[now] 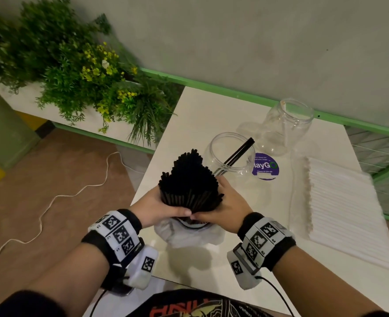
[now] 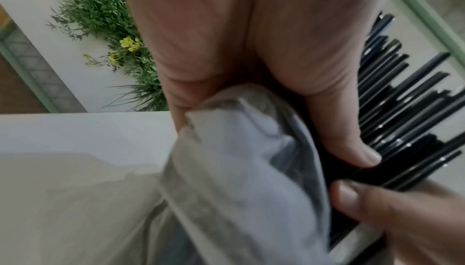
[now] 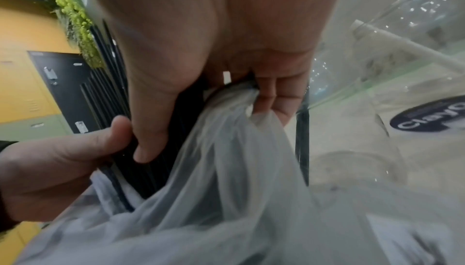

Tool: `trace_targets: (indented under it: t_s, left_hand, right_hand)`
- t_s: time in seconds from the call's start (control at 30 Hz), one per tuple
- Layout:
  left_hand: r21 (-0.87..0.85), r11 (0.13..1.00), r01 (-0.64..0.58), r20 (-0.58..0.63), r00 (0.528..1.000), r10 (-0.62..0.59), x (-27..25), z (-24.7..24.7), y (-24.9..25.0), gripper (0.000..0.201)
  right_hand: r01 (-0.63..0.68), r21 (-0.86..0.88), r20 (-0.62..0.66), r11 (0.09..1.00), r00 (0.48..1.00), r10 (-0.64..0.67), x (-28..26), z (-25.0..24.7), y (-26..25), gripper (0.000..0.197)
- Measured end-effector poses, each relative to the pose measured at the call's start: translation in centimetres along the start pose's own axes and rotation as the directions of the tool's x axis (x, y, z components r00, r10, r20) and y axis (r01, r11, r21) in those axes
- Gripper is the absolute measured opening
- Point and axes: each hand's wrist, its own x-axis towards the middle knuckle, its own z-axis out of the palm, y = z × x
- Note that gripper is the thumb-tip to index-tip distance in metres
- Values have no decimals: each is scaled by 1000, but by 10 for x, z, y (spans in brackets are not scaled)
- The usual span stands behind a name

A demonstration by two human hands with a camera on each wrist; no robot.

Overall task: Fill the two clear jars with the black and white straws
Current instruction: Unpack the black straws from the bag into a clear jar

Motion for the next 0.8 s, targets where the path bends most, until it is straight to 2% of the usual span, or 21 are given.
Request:
trace_targets:
  t_s: [0.07,0.2,0.33,0.4,0.47,0.57,0.67,0.8]
  left_hand:
    - [-22,1000,11,15,1000,-10,-1,3,-1,55]
    - [-88,996,-30,-15,999,29,-2,7,3,52]
    - [-113,993,-36,21,999,38,0,4,8,65]
    - [-140,990,-33,12,999,35,2,5,6,73]
    - [-161,986,-40,-6,999,40,3,6,6,79]
    - [-162,985,-67,-21,998,64,3,9,7,77]
    - [-154,985,-79,-56,996,71,6,10,8,74]
    - [-174,983,-53,-96,995,36,10,7,5,84]
  right_hand:
    - [-25,-115,8,993,1000,26,0,-3,-5,91]
    - [31,-307,-107,951,992,-67,-3,-11,-20,89]
    - [-34,-440,-86,897,996,-5,2,-14,-23,95]
    - [-41,-404,-122,914,992,-9,1,-13,-22,86]
    - [-19,-374,-217,927,974,-68,-2,-12,-22,75]
    - [13,-280,-288,960,953,-96,-4,-9,-22,65]
    - [-32,-75,-239,997,971,13,-3,-8,-22,51]
    - [-95,104,-216,990,969,116,-4,-11,-21,27]
